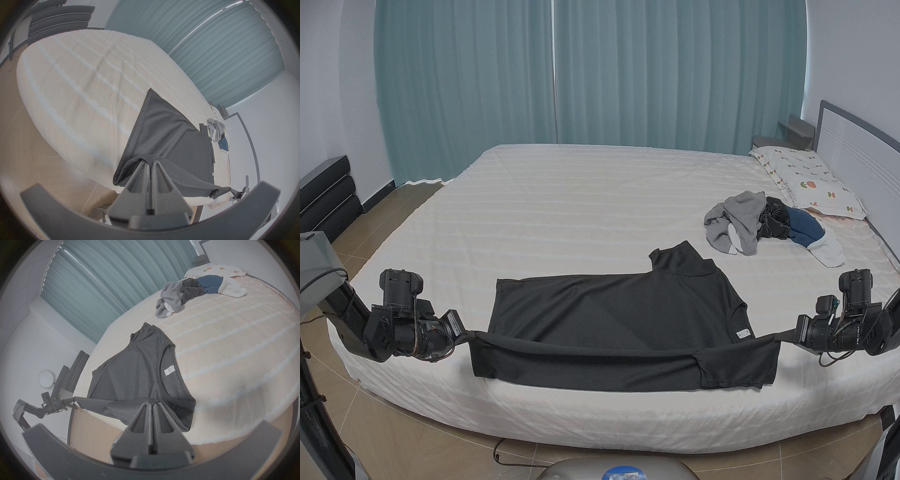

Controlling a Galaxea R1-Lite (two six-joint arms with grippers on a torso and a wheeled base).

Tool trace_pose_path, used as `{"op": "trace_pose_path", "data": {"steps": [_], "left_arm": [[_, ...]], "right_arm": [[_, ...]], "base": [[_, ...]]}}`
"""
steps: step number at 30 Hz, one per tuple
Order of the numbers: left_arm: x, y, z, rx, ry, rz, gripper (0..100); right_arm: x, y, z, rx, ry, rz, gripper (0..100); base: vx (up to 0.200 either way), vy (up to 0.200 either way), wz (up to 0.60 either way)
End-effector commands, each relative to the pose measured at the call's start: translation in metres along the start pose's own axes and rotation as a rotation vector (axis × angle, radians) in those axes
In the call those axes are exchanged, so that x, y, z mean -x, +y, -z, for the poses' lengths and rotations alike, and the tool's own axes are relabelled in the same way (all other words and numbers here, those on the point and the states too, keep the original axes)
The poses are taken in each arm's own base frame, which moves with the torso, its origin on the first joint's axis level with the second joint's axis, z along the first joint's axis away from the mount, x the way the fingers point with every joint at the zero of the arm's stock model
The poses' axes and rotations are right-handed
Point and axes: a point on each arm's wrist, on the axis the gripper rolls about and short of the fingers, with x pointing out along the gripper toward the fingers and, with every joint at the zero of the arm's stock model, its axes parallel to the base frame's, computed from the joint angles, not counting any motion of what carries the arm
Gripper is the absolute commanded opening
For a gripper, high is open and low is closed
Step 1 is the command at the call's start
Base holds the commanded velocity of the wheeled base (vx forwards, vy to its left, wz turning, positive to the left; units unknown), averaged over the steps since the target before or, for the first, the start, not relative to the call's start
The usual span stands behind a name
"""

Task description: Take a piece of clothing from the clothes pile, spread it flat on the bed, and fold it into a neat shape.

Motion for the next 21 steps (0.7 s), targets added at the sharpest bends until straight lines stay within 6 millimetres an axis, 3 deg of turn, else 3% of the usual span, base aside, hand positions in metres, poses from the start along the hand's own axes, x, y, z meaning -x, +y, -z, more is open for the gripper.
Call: {"op": "trace_pose_path", "data": {"steps": [1,12,21], "left_arm": [[-0.013,0.006,0.0,0.012,0.02,-0.012,0],[-0.043,0.008,-0.006,0.038,0.035,-0.012,0],[-0.056,0.004,-0.016,0.097,0.014,0.002,0]], "right_arm": [[-0.01,-0.004,0.0,-0.007,0.018,0.002,0],[-0.034,-0.009,-0.007,-0.005,0.036,-0.003,0],[-0.058,-0.014,-0.013,-0.031,0.045,-0.008,0]], "base": [[0.0,0.0,0.0],[0.0,0.0,0.0],[0.0,0.0,0.0]]}}
